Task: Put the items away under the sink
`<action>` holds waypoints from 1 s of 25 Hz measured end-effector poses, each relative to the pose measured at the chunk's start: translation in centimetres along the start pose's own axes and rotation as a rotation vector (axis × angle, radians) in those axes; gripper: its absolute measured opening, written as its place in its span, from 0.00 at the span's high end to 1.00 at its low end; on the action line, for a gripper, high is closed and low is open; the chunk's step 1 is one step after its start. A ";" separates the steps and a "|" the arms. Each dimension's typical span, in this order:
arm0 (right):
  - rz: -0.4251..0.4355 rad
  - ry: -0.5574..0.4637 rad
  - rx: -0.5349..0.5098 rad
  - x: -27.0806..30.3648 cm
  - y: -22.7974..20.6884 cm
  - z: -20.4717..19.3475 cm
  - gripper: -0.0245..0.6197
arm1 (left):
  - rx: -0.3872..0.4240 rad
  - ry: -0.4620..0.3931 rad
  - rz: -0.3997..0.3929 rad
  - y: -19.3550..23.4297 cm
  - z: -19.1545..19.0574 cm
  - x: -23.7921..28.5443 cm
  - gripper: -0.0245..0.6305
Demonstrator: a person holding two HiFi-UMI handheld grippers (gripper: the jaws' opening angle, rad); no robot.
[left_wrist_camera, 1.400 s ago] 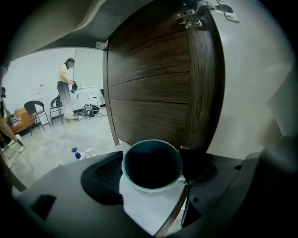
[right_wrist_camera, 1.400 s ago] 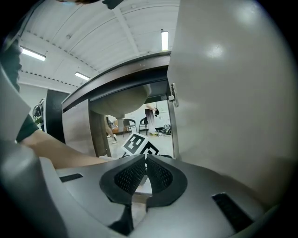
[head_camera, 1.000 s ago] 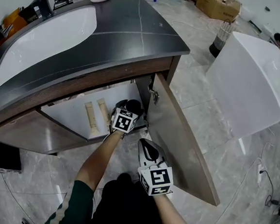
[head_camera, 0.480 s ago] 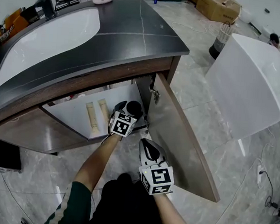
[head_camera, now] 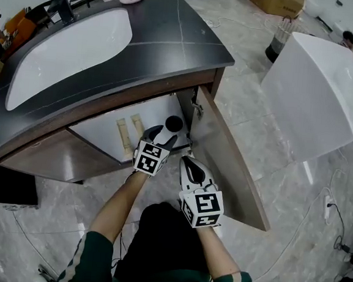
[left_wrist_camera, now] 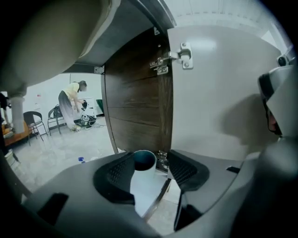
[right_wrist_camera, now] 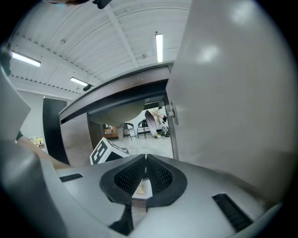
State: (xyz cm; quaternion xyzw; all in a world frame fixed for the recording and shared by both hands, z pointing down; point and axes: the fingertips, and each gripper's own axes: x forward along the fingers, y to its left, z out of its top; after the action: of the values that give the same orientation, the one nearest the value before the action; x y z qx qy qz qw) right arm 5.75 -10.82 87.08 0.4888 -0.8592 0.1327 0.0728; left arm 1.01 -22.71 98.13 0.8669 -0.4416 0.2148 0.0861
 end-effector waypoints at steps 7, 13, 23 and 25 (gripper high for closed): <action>0.026 0.069 0.023 -4.4 5.0 10.8 0.90 | 0.010 0.084 -0.065 -2.8 7.9 -10.2 0.95; 0.037 0.105 0.010 -10.2 8.9 24.6 0.90 | -0.011 0.112 -0.083 -4.2 19.1 -20.1 0.95; 0.031 0.098 0.002 -22.5 14.0 44.6 0.90 | -0.011 0.072 -0.024 -6.8 38.9 -36.1 0.95; 0.032 0.087 0.003 -24.4 15.1 47.2 0.90 | -0.008 0.053 0.001 -6.5 41.6 -38.6 0.95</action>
State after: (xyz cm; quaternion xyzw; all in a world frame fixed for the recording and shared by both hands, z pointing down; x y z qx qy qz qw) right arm 5.51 2.40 33.47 0.4687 -0.8628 0.1563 0.1071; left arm -1.41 -4.82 43.94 0.8603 -0.4404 0.2361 0.1013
